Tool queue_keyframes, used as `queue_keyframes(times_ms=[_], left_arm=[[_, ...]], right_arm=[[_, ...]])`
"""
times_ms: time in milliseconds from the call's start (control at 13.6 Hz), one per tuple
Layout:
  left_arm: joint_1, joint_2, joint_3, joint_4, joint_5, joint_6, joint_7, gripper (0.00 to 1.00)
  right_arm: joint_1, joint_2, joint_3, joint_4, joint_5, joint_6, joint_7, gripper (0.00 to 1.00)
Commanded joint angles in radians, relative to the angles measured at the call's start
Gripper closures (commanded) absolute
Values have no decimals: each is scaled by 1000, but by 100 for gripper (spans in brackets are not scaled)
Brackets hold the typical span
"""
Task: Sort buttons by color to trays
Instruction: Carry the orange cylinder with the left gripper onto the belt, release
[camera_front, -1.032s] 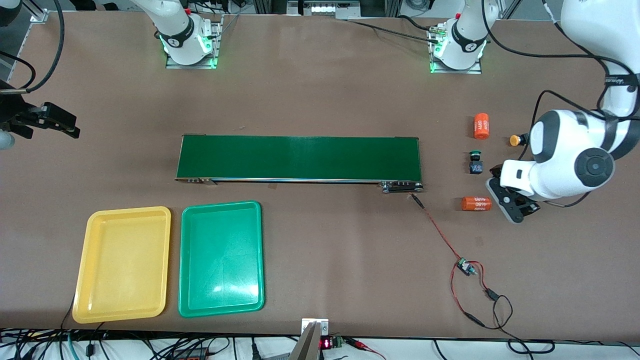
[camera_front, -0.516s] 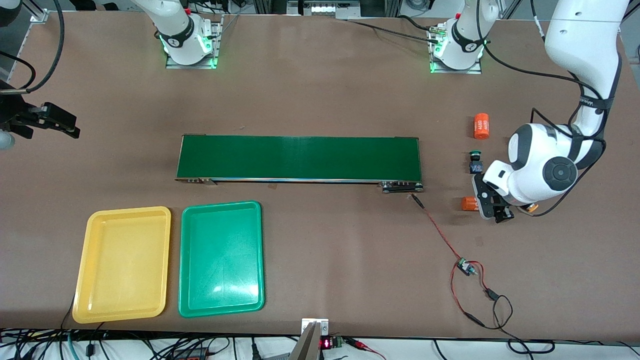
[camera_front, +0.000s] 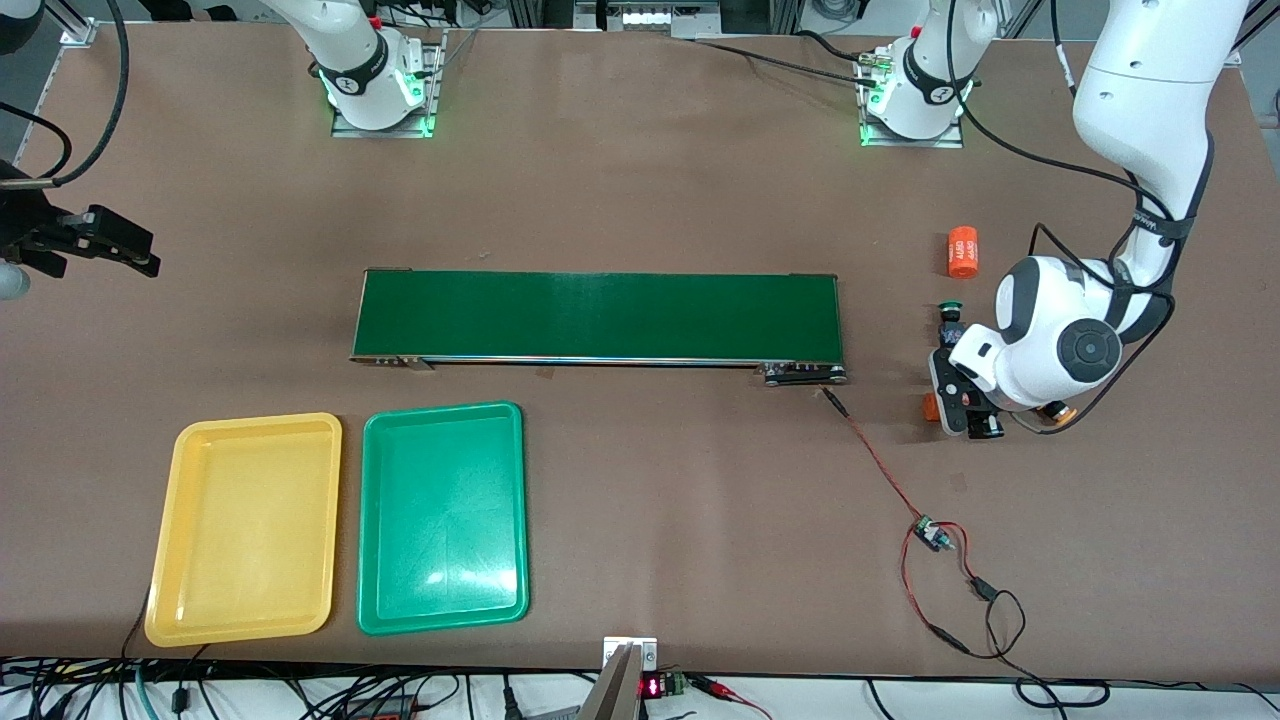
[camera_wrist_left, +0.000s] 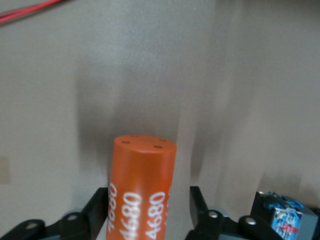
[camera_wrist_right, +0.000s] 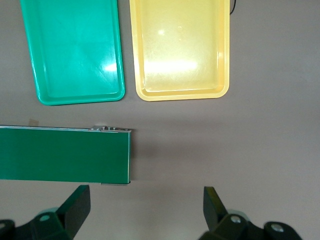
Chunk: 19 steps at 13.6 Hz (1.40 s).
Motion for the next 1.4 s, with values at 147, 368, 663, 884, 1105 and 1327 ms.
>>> queue_keyframes(times_ms=[147,368,663,884,1105,1327], left_arm=[[-2,-19,-10,20,19,-3,122,74],[-5,-101,-62,38,18,-131,134,77],[-3,-163,-203,48,16,-363,114,79],[-3,-171,-325,34,16,-446,-78,79],[-8,-169,-407,8,18,-443,-315,78],[-51,-149,-413,8,19,-422,-334,77]], right_arm=[[-13,-8,13,-4,8,0,9,0],[-13,-8,13,-4,8,0,9,0],[-13,-8,13,-7,7,-6,7,0],[-11,-12,13,-15,7,-8,6,0],[-11,-12,13,-15,7,-6,6,0],[-13,-11,13,-15,5,-3,6,0]])
